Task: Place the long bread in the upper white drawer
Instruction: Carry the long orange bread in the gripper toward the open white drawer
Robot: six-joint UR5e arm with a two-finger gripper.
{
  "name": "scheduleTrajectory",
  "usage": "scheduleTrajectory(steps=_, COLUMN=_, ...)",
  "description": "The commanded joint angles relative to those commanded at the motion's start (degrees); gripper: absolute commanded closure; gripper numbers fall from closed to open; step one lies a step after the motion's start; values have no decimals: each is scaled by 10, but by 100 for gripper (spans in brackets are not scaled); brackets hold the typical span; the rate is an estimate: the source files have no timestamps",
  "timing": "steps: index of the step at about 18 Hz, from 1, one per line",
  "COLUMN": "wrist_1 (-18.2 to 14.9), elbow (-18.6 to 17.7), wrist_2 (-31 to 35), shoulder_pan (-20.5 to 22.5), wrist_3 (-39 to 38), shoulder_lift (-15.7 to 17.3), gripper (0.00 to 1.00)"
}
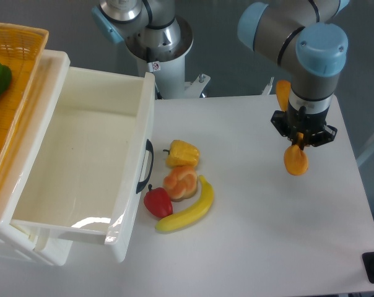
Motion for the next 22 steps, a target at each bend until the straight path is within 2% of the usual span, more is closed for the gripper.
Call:
scheduleTrajectory(steps=4, wrist_1=-12, elbow=0, wrist_2=0, shoulder_pan=0, wrist_3=-1, shoulder_lift=0, gripper=97)
scheduleTrajectory(steps=6, wrist_1=-18, elbow=1, wrist_2=-5, shoulder_pan=1, wrist_3=-3, shoulder_lift=10, gripper=97)
scheduleTrajectory(steps=10, wrist_1=-54, elbow=21, wrist_2=-33, shoulder_pan=7, wrist_3=-12, shoulder_lift=19, gripper=97)
scheduleTrajectory(steps=17, wrist_1=-63, elbow=26, wrist_2=-93, shoulder_pan=-17, wrist_3=-126, shoulder_lift=40, gripper=97)
scheduleTrajectory(steps=22, wrist_1=-87, elbow=27, wrist_2=-117, shoulder_pan=-66, wrist_3=-211, shoulder_lift=78, gripper=97)
